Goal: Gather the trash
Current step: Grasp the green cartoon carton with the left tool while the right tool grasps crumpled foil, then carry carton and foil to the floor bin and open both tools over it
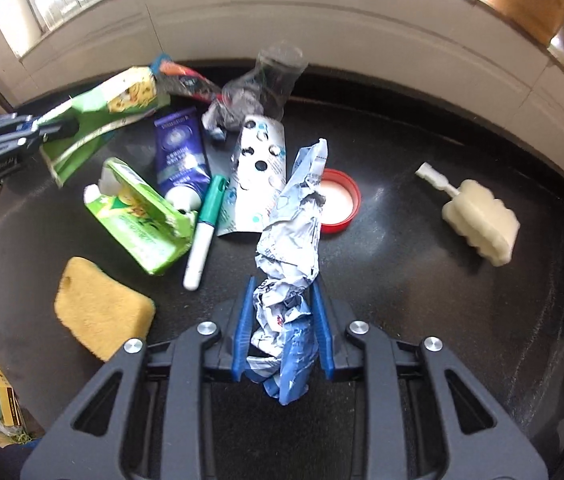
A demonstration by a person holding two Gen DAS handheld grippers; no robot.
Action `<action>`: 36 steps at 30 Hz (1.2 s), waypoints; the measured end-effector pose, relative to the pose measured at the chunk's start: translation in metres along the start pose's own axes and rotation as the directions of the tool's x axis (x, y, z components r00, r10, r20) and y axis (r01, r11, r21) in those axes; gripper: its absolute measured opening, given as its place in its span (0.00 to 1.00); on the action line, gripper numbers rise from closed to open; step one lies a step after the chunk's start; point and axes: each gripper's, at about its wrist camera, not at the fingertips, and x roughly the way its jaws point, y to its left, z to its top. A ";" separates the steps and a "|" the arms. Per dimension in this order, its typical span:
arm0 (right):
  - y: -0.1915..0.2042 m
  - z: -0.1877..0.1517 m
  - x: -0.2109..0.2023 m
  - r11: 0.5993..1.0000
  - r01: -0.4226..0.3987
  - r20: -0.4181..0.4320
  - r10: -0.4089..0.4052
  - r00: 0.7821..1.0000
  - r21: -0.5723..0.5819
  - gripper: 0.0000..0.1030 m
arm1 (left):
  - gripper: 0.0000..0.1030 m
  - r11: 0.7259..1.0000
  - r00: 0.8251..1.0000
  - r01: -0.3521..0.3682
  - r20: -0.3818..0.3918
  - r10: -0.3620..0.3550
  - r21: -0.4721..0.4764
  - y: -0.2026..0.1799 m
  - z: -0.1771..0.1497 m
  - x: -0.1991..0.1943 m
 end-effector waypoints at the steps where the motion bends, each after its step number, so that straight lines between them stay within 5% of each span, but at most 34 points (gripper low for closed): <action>1: -0.001 -0.002 -0.008 1.000 -0.009 0.014 0.009 1.000 0.007 0.27 | 0.11 1.000 1.000 -0.002 -0.004 0.002 -0.028 0.000 -0.004 -0.007; 7: 0.013 -0.016 -0.048 0.999 -0.023 0.066 0.025 0.997 -0.030 0.27 | 0.11 0.987 1.000 -0.015 -0.007 0.014 -0.162 -0.001 -0.050 -0.068; 18: 0.055 -0.046 -0.073 0.989 -0.054 0.075 0.065 0.995 -0.139 0.27 | 0.11 0.971 0.996 -0.088 0.008 0.092 -0.221 -0.010 -0.114 -0.120; 25: 0.105 -0.037 -0.075 0.961 -0.114 0.071 0.136 0.988 -0.254 0.27 | 0.11 0.933 0.983 -0.167 0.020 0.183 -0.319 0.009 -0.155 -0.156; 30: 0.190 -0.040 -0.068 0.871 -0.246 0.005 0.274 0.962 -0.425 0.27 | 0.11 0.845 0.954 -0.269 -0.008 0.300 -0.463 0.037 -0.214 -0.191; 33: 0.250 -0.054 -0.061 0.785 -0.330 -0.073 0.345 0.936 -0.525 0.27 | 0.11 0.750 0.931 -0.331 -0.070 0.358 -0.573 0.056 -0.266 -0.209; 36: 0.323 -0.081 -0.056 0.656 -0.434 -0.193 0.409 0.892 -0.617 0.27 | 0.11 0.631 0.909 -0.383 -0.155 0.386 -0.674 0.073 -0.329 -0.223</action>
